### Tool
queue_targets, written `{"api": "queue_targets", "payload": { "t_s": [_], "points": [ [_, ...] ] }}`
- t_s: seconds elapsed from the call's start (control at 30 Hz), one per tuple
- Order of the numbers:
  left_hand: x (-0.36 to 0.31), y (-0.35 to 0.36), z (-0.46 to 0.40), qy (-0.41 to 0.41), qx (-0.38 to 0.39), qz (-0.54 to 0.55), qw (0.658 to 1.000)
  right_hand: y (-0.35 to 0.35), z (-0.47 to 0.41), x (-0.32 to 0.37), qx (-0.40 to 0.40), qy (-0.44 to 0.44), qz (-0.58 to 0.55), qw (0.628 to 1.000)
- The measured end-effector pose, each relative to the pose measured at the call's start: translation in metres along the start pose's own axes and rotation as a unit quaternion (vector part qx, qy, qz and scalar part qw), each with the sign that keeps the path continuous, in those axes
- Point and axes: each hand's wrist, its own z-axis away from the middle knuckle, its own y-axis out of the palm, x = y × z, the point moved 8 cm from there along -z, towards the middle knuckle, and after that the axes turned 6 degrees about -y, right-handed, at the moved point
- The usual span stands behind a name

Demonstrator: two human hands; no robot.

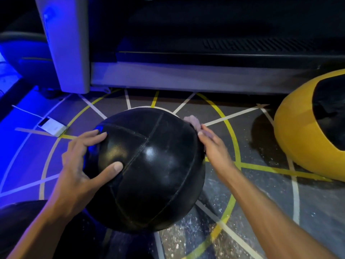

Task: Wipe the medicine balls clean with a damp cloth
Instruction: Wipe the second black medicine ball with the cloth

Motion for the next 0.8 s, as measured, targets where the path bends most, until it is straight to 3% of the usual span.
{"api": "queue_targets", "payload": {
  "t_s": [0.07,0.13,0.2,0.23,0.3,0.37,0.43,0.47,0.53,0.63,0.7,0.8],
  "points": [
    [-0.004,0.004,0.002,-0.001,0.004,-0.004,1.000,0.003,-0.009,0.023,-0.004,-0.026,0.024,0.999],
    [-0.005,0.005,0.000,-0.002,0.005,-0.004,1.000,0.033,-0.004,0.076,0.025,-0.155,0.056,0.986],
    [-0.005,0.006,-0.002,0.005,0.012,-0.011,1.000,0.068,0.029,0.121,0.089,-0.331,0.142,0.929],
    [-0.007,0.005,-0.003,0.014,0.009,-0.011,1.000,0.075,0.036,0.124,0.105,-0.379,0.176,0.903],
    [-0.009,0.002,-0.004,0.016,0.000,-0.014,1.000,0.056,0.010,0.099,0.093,-0.318,0.189,0.925],
    [-0.012,0.002,-0.002,0.013,-0.004,-0.022,1.000,0.015,-0.031,0.051,0.048,-0.132,0.194,0.971],
    [-0.015,0.008,0.002,0.002,0.000,-0.020,1.000,-0.007,-0.038,0.025,0.026,-0.009,0.185,0.982],
    [-0.016,0.010,0.003,-0.002,0.002,-0.019,1.000,-0.002,-0.034,0.032,0.025,-0.020,0.188,0.982],
    [-0.019,0.012,0.006,-0.003,-0.001,-0.033,0.999,0.026,-0.015,0.077,0.044,-0.146,0.189,0.970],
    [-0.023,0.014,0.016,-0.006,0.004,-0.038,0.999,0.058,0.013,0.124,0.126,-0.310,0.195,0.922],
    [-0.026,0.013,0.023,-0.007,0.005,-0.037,0.999,0.048,-0.015,0.110,0.154,-0.265,0.230,0.924],
    [-0.034,0.021,0.031,0.001,0.006,-0.050,0.999,0.018,-0.066,0.078,0.135,-0.078,0.246,0.957]
  ]
}}
